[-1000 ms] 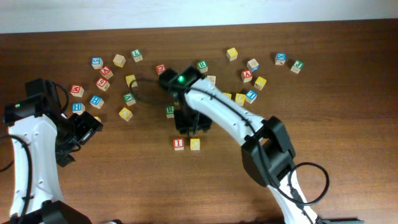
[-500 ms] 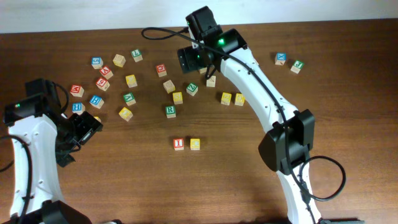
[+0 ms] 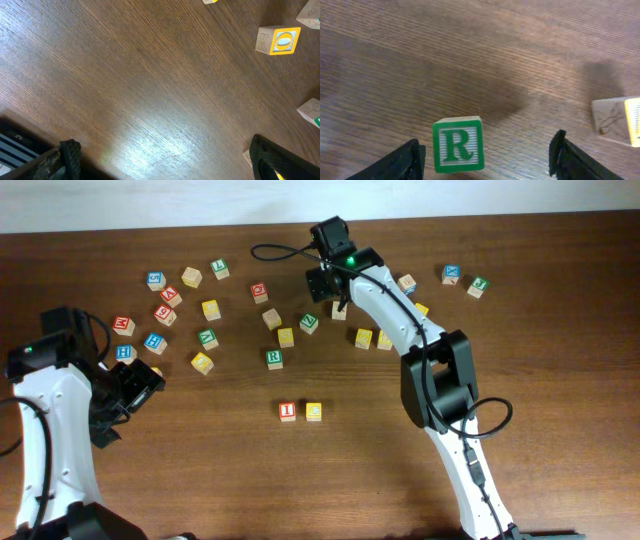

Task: Spell out ICRA
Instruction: 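Move the right gripper to the green R block and grasp it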

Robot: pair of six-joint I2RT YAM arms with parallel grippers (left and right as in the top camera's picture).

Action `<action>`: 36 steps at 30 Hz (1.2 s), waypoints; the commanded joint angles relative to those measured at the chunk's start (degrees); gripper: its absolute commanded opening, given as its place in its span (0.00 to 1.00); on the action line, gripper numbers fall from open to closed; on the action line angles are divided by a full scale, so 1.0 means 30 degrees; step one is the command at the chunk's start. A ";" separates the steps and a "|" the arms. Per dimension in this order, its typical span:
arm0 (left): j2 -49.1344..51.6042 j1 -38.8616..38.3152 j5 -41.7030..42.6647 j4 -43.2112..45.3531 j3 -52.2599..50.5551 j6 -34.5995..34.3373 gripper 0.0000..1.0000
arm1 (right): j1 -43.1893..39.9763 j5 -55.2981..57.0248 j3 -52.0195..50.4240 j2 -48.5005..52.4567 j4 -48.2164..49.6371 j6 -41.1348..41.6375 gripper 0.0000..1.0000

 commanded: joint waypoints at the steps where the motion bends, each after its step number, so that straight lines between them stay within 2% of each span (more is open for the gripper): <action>1: -0.0248 0.0044 0.0007 0.0029 0.0153 0.0233 0.99 | 0.0124 -0.0816 -0.0138 0.0393 -0.0007 0.0044 0.69; 3: -0.0248 0.0044 0.0007 0.0029 0.0153 0.0233 0.99 | 0.0131 -0.0816 -0.0146 0.0423 -0.0073 0.0051 0.68; 5: -0.0248 0.0044 0.0007 0.0029 0.0153 0.0233 0.99 | 0.0124 -0.0816 -0.0160 0.0641 -0.0066 0.0058 0.62; 12: -0.0248 0.0044 0.0007 0.0029 0.0153 0.0233 0.99 | 0.0342 -0.0729 -0.0160 0.1020 0.0087 0.0117 0.58; 15: -0.0248 0.0036 0.0007 0.0029 0.0153 0.0233 0.99 | 0.0342 -0.0663 -0.0160 0.1020 0.0495 0.0117 0.44; 17: -0.0248 0.0044 0.0007 0.0029 0.0153 0.0233 0.99 | 0.0350 -0.0670 -0.0160 0.1020 0.0576 0.0117 0.43; 18: -0.0248 0.0036 0.0007 0.0029 0.0153 0.0233 0.99 | 0.0350 -0.0670 -0.0153 0.1020 0.0641 0.0117 0.38; 26: -0.0248 0.0036 0.0007 0.0029 0.0153 0.0233 0.99 | 0.0590 -0.0670 -0.0153 0.1013 0.0787 0.0124 0.36; 30: -0.0248 0.0044 0.0007 0.0029 0.0153 0.0233 0.99 | 0.0758 -0.0663 -0.0131 0.0976 0.0889 0.0117 0.21; 36: -0.0248 0.0044 0.0007 0.0029 0.0153 0.0233 0.99 | 0.0729 -0.0663 -0.0131 0.0000 0.0481 0.0117 0.22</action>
